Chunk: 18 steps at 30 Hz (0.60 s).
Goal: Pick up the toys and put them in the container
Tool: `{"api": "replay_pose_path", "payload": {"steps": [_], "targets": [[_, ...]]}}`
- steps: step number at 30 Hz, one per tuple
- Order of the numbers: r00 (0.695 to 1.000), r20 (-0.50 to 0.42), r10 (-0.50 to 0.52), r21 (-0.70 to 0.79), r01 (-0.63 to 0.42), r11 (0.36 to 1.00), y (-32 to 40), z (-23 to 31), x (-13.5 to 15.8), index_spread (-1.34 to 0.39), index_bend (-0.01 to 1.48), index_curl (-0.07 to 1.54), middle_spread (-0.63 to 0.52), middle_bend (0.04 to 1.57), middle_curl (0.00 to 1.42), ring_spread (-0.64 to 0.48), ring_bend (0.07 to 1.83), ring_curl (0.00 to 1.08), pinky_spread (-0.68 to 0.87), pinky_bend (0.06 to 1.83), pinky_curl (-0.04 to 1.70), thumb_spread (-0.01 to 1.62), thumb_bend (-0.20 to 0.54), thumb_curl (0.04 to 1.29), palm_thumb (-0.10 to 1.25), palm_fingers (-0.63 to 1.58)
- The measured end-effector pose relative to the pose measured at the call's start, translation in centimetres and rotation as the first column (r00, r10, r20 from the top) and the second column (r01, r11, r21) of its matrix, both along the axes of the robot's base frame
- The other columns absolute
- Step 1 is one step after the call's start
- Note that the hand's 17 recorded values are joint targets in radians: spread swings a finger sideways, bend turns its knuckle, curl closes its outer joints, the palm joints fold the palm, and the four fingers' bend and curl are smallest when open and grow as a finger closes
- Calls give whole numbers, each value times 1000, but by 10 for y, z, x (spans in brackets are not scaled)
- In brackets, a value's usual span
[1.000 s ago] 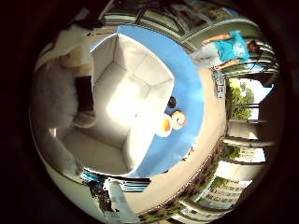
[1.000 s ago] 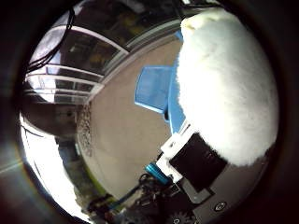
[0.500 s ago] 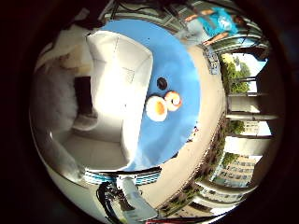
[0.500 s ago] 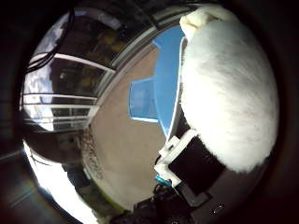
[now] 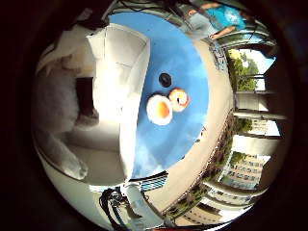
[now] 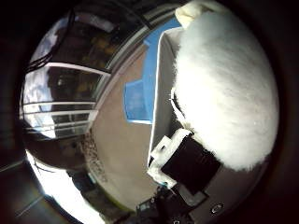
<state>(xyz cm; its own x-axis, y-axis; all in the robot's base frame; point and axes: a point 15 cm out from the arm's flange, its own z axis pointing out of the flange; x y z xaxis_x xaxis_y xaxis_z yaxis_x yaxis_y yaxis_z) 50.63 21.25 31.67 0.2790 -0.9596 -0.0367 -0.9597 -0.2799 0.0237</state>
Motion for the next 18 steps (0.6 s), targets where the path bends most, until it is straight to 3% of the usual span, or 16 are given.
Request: {"api": "replay_pose_path", "payload": {"steps": [1,4,8,18], "targets": [[1000,-14,15,-5,-15,1000,-1,-3,-2,-563,435,1104,-84,772,706,127,1093,593,266,1332,811,1188,-50,552,651,-245],[997,-33,63,-2,-63,998,-3,-6,-6,-435,242,945,11,500,554,226,802,428,353,1138,681,1188,-51,495,586,-284],[996,-13,91,9,-90,996,-8,3,-3,-354,106,773,84,318,456,286,639,346,424,973,577,1179,-44,441,538,-211],[980,171,101,55,-111,992,-51,67,24,-298,105,449,146,165,362,326,492,297,504,856,452,1171,-29,360,489,-80]]}}
